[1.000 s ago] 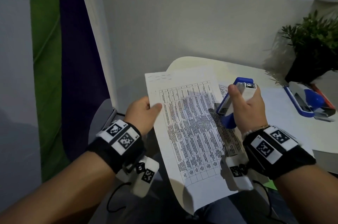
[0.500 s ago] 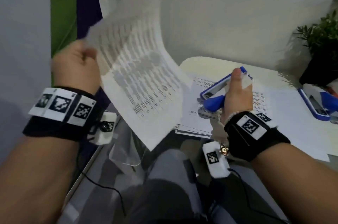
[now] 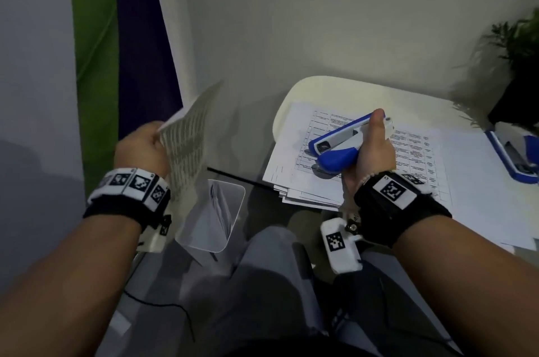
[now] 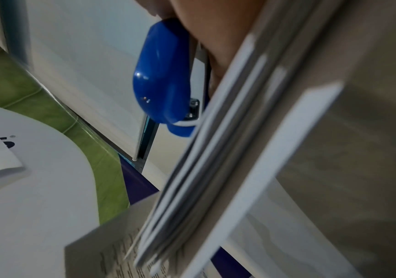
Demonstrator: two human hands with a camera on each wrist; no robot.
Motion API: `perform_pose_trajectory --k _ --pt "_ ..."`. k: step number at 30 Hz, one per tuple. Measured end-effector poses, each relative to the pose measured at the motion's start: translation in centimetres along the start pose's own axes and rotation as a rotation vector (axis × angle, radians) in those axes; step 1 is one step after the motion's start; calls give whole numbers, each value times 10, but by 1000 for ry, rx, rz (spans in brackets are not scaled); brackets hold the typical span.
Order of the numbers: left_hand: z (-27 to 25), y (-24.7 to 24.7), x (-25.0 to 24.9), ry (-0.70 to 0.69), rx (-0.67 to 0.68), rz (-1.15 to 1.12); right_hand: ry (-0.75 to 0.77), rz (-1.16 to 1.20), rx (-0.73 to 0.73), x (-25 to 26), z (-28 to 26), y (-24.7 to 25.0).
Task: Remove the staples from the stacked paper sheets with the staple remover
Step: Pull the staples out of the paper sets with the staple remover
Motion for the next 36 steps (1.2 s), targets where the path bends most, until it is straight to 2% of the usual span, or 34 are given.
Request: perform_pose_trajectory --k 8,11,15,18,27,30,34,36 --pt "-26 -20 57 53 67 27 45 5 45 -5 2 0" --pt "-23 -12 58 108 20 -1 36 13 56 -6 2 0" --pt "-17 6 58 173 -117 -28 25 21 54 -8 3 0" --pt "-10 18 60 159 -187 -39 36 22 50 -7 4 1" --pt "-22 -9 64 253 -102 -98 36 23 60 -9 7 1" --pt "-29 -19 88 361 -105 -114 32 19 54 -10 6 2" --pt "-35 -26 122 643 -87 -160 38 12 40 -10 6 2" --pt "-34 -29 128 682 -72 -176 40 8 37 -10 7 2"
Point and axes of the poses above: each hand's wrist, its own z-axis towards the middle knuckle, its own y-axis out of the back of the hand, x = y × z, the point moved 7 cm from there along z, towards the middle knuckle, and after that the axes turned 11 degrees about -z, right-handed, at the moved point
